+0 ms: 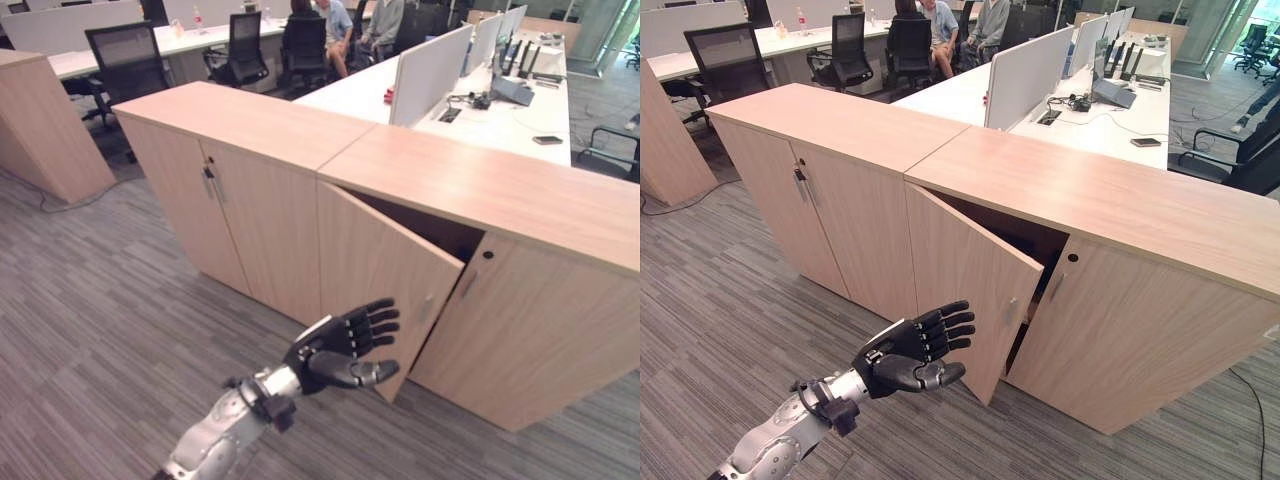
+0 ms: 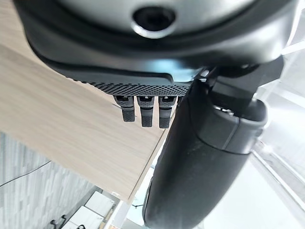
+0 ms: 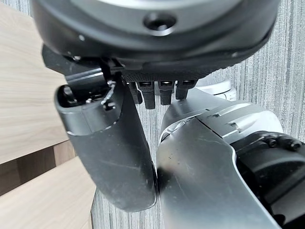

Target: Put the empty folder in the office cabinet

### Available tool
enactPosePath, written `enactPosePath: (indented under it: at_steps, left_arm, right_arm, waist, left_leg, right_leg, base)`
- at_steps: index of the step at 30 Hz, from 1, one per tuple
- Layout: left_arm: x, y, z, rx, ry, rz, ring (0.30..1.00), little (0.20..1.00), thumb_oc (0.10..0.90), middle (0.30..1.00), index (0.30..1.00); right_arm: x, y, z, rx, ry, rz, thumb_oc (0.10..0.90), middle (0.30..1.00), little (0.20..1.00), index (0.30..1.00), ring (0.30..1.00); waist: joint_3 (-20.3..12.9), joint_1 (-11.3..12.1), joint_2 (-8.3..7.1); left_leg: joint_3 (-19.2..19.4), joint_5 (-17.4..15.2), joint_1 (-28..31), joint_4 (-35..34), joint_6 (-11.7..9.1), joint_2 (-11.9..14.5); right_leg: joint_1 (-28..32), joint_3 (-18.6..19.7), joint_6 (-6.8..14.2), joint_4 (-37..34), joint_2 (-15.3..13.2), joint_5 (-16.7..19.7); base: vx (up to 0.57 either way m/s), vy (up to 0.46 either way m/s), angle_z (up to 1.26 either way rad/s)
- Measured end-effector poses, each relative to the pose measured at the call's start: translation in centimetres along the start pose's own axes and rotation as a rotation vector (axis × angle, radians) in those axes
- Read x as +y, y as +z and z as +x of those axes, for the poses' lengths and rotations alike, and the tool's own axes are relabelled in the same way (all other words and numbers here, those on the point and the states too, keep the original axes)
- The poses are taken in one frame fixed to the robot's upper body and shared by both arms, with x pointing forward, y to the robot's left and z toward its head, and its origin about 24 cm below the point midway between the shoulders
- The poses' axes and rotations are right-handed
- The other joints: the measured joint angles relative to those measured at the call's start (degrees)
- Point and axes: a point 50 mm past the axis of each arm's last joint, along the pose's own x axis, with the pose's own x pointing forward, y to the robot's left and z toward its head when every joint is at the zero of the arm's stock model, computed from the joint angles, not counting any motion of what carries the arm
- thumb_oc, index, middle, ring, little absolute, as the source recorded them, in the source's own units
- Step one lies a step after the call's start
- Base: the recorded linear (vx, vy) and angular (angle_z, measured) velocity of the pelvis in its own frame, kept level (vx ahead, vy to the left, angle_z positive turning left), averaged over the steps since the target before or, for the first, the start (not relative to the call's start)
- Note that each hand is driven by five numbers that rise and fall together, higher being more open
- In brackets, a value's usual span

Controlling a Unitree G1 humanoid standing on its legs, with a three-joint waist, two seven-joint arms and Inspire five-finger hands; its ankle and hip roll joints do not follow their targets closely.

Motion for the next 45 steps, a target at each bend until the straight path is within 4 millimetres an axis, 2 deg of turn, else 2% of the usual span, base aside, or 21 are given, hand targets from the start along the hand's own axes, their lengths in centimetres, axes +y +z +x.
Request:
enactPosePath:
  at_steps: [4, 8, 13, 14, 16, 20, 21, 23, 25, 29, 30, 31, 32, 34, 35, 36, 38, 39, 41, 43, 45]
  left_arm:
    - [0.6, -0.5, -0.5, 0.039, 0.027, -0.004, 0.9, 0.9, 0.8, 0.9, 0.9]
    - [2.4, -2.9, -1.8, 0.106, 0.141, -0.067, 0.9, 0.9, 0.8, 0.9, 0.9]
    - [5.3, -9.1, -3.8, 0.208, 0.449, -0.217, 0.9, 0.9, 0.8, 0.9, 0.9]
    - [5.8, -11.2, -4.8, 0.252, 0.549, -0.266, 0.846, 0.846, 0.764, 0.846, 0.846]
    - [6.3, -14.4, -6.7, 0.369, 0.682, -0.294, 0.853, 0.853, 0.769, 0.853, 0.853]
    - [5.7, -18.6, -9.8, 0.581, 0.82, -0.315, 0.806, 0.806, 0.737, 0.806, 0.806]
    - [5.1, -19.8, -10.5, 0.632, 0.845, -0.346, 0.9, 0.9, 0.8, 0.9, 0.9]
    - [4.4, -21.6, -11.7, 0.676, 0.935, -0.453, 0.9, 0.9, 0.8, 0.9, 0.9]
    - [4.7, -21.7, -12.3, 0.692, 0.998, -0.475, 0.9, 0.9, 0.8, 0.9, 0.9]
    - [4.8, -22.1, -13.7, 0.737, 1.089, -0.529, 0.9, 0.9, 0.8, 0.9, 0.9]
    - [4.7, -22.3, -14.0, 0.746, 1.097, -0.529, 0.9, 0.9, 0.8, 0.9, 0.9]
    - [4.5, -22.4, -14.4, 0.762, 1.099, -0.517, 0.9, 0.9, 0.8, 0.9, 0.9]
    - [4.4, -22.5, -15.3, 0.79, 1.123, -0.499, 0.9, 0.9, 0.8, 0.9, 0.9]
    - [5.4, -21.7, -14.6, 0.77, 1.126, -0.418, 0.9, 0.9, 0.8, 0.9, 0.9]
    - [5.8, -21.3, -14.3, 0.753, 1.128, -0.395, 0.9, 0.9, 0.8, 0.9, 0.9]
    - [5.9, -21.1, -13.5, 0.747, 1.12, -0.371, 0.9, 0.9, 0.8, 0.9, 0.9]
    - [6.0, -21.1, -13.1, 0.735, 1.131, -0.361, 0.9, 0.9, 0.8, 0.9, 0.9]
    - [6.2, -20.8, -12.9, 0.724, 1.148, -0.317, 0.9, 0.9, 0.8, 0.9, 0.9]
    - [6.1, -20.9, -13.3, 0.732, 1.179, -0.306, 0.9, 0.9, 0.8, 0.9, 0.9]
    - [6.5, -20.6, -13.8, 0.714, 1.207, -0.318, 0.9, 0.9, 0.8, 0.9, 0.9]
    - [6.5, -20.7, -15.1, 0.692, 1.253, -0.365, 0.9, 0.9, 0.8, 0.9, 0.9]
  right_arm:
    - [0.2, 0.0, 0.0, -0.002, 0.002, -0.013, 0.8, 0.9, 0.9, 0.9, 0.9]
    - [0.5, 0.4, 0.2, -0.004, 0.005, -0.037, 0.8, 0.9, 0.9, 0.9, 0.9]
    - [0.4, 0.9, 0.1, -0.016, -0.004, -0.035, 0.8, 0.9, 0.9, 0.9, 0.9]
    - [0.4, 1.0, 0.1, -0.019, -0.005, -0.025, 0.8, 0.9, 0.9, 0.9, 0.9]
    - [0.4, 0.8, 0.1, -0.013, -0.007, -0.017, 0.8, 0.9, 0.9, 0.9, 0.9]
    - [0.0, 0.9, 0.1, -0.015, -0.018, -0.014, 0.8, 0.9, 0.9, 0.9, 0.9]
    - [-0.3, 0.9, 0.0, -0.013, -0.029, -0.016, 0.8, 0.9, 0.9, 0.9, 0.9]
    - [-0.9, 0.6, -0.2, 0.004, -0.049, -0.012, 0.8, 0.9, 0.9, 0.9, 0.9]
    - [-1.1, 0.4, -0.2, 0.01, -0.057, -0.011, 0.8, 0.9, 0.9, 0.9, 0.9]
    - [-2.7, 0.3, -0.7, 0.026, -0.111, -0.007, 0.8, 0.9, 0.9, 0.9, 0.9]
    - [-3.4, 0.3, -0.9, 0.028, -0.13, -0.007, 0.8, 0.9, 0.9, 0.9, 0.9]
    - [-3.2, 0.6, -0.9, 0.022, -0.128, -0.009, 0.8, 0.9, 0.9, 0.9, 0.9]
    - [-3.6, 0.4, -1.0, 0.025, -0.144, -0.019, 0.8, 0.9, 0.9, 0.9, 0.9]
    - [-3.7, 0.2, -1.0, 0.037, -0.162, -0.046, 0.8, 0.9, 0.9, 0.9, 0.9]
    - [-3.8, 0.3, -1.0, 0.042, -0.172, -0.058, 0.8, 0.9, 0.9, 0.9, 0.9]
    - [-4.3, 0.5, -1.2, 0.047, -0.207, -0.064, 0.8, 0.9, 0.9, 0.9, 0.9]
    - [-4.6, 0.6, -1.3, 0.044, -0.227, -0.063, 0.8, 0.9, 0.9, 0.9, 0.9]
    - [-4.4, 0.4, -1.2, 0.04, -0.227, -0.059, 0.8, 0.9, 0.9, 0.9, 0.9]
    - [-3.9, 0.1, -1.1, 0.039, -0.224, -0.055, 0.8, 0.9, 0.9, 0.9, 0.9]
    - [-2.9, 0.0, -0.7, 0.033, -0.206, -0.057, 0.8, 0.9, 0.9, 0.9, 0.9]
    - [-2.0, -0.6, -0.4, 0.041, -0.18, -0.033, 0.8, 0.9, 0.9, 0.9, 0.9]
  waist:
    - [0.1, -0.1, -0.08]
    - [0.2, -0.1, 0.38]
    - [0.0, -0.7, 2.16]
    - [-0.1, -1.1, 2.67]
    - [-1.2, -1.4, 3.75]
    - [-2.3, -2.4, 5.61]
    - [-2.6, -2.4, 6.21]
    - [-3.3, -3.2, 6.98]
    - [-3.6, -3.0, 7.28]
    - [-4.1, -3.2, 9.74]
    - [-4.0, -3.0, 11.04]
    - [-3.7, -3.0, 10.38]
    - [-3.4, -2.8, 10.32]
    - [-3.2, -0.6, 7.65]
    - [-3.4, 0.2, 6.37]
    - [-3.2, 0.3, 5.56]
    - [-2.8, 0.4, 5.05]
    - [-2.0, 0.8, 4.59]
    - [0.0, 1.7, 5.24]
    - [1.5, 1.9, 5.86]
    - [2.5, 1.7, 4.51]
  left_leg:
    - [0.9, -0.4, 0.7, 0.0, -0.1, 0.1]
    - [3.6, -1.1, 2.7, 0.0, -0.9, 1.4]
    - [6.6, -1.4, 4.1, 0.0, -2.6, 4.2]
    - [7.0, -1.4, 4.5, 0.0, -3.1, 5.3]
    - [8.2, -1.2, 4.6, 0.1, -3.8, 7.6]
    - [8.5, -0.6, 4.6, 0.3, -4.7, 11.2]
    - [8.3, -0.6, 4.6, 0.3, -4.7, 12.0]
    - [8.3, -0.5, 4.8, 0.3, -4.9, 13.3]
    - [8.2, -0.5, 5.4, 0.3, -4.9, 14.7]
    - [8.1, -1.4, 5.5, 1.0, -4.9, 18.7]
    - [8.2, -2.3, 4.9, 2.5, -5.1, 20.6]
    - [8.2, -2.5, 5.2, 3.6, -5.4, 21.0]
    - [6.9, -1.5, 5.5, 5.0, -3.1, 21.3]
    - [-2.0, 2.2, 1.3, 12.0, -2.5, 20.4]
    - [-6.0, 2.4, 0.0, 13.6, -3.5, 18.8]
    - [-10.3, 0.3, -2.2, 14.5, -6.0, 14.3]
    - [-12.0, -3.7, -4.6, 13.7, -5.6, 8.6]
    - [-13.9, -5.4, -5.6, 11.4, -4.5, 3.8]
    - [-16.4, -5.0, -5.4, 7.9, -3.2, 0.5]
    - [-17.1, -5.2, -5.3, 8.3, 1.9, 0.5]
    - [-16.1, -5.0, -4.1, 7.0, 2.5, 0.0]
  right_leg:
    - [-0.2, 0.8, 0.0, 0.2, 0.0, 0.0]
    - [-0.2, 1.4, -0.3, -0.4, 1.1, 0.3]
    - [-0.6, 1.4, -1.0, -1.4, 3.5, 0.1]
    - [-0.6, 1.8, -1.5, -1.4, 4.7, -0.1]
    - [-1.4, 2.5, -2.6, -1.4, 7.2, -0.5]
    - [-2.1, 3.5, -4.2, -1.0, 11.2, -1.0]
    - [-2.2, 3.9, -4.5, -1.0, 12.1, -1.1]
    - [-2.3, 3.9, -4.9, -1.0, 13.3, -1.7]
    - [-2.1, 4.1, -5.6, -1.0, 14.8, -2.3]
    - [-4.5, 4.1, -7.9, 3.5, 18.2, -5.9]
    - [-6.0, 3.4, -9.2, 8.3, 19.0, -7.7]
    - [-7.8, 2.6, -9.9, 11.7, 18.6, -9.4]
    - [-8.3, 3.2, -9.9, 14.1, 19.1, -12.0]
    - [-8.2, 4.7, -11.0, 13.4, 17.8, -12.1]
    - [-7.6, 5.1, -11.6, 11.9, 16.8, -11.2]
    - [-5.7, 5.8, -11.9, 8.0, 15.7, -9.4]
    - [-5.1, 5.8, -12.1, 4.9, 14.8, -7.7]
    - [-5.2, 6.5, -12.3, 4.1, 14.8, -7.4]
    - [-6.0, 6.8, -12.0, 4.4, 16.4, -7.0]
    - [-6.1, 7.2, -11.8, 4.6, 17.2, -6.9]
    - [-5.1, 6.9, -10.6, 3.9, 16.7, -6.1]
  base:
    - [0.0, -0.062, -0.12]
    - [0.02, -0.119, -0.35]
    - [0.04, -0.207, -0.35]
    - [0.02, -0.192, -0.23]
    - [0.05, -0.294, -0.32]
    - [0.05, -0.254, -0.24]
    - [0.08, -0.264, -0.17]
    - [0.08, -0.268, -0.1]
    - [0.08, -0.262, -0.17]
    - [0.07, -0.225, -0.15]
    - [0.01, -0.123, -0.18]
    - [-0.08, -0.145, -0.25]
    - [-0.09, -0.188, -0.21]
    - [-0.05, -0.128, -0.25]
    - [0.01, -0.086, -0.19]
    - [0.01, -0.06, 0.07]
    - [0.01, -0.034, 0.06]
    - [-0.04, -0.001, -0.26]
    - [-0.04, 0.034, -0.46]
    - [0.02, 0.046, -0.44]
    - [0.07, 0.081, -0.37]
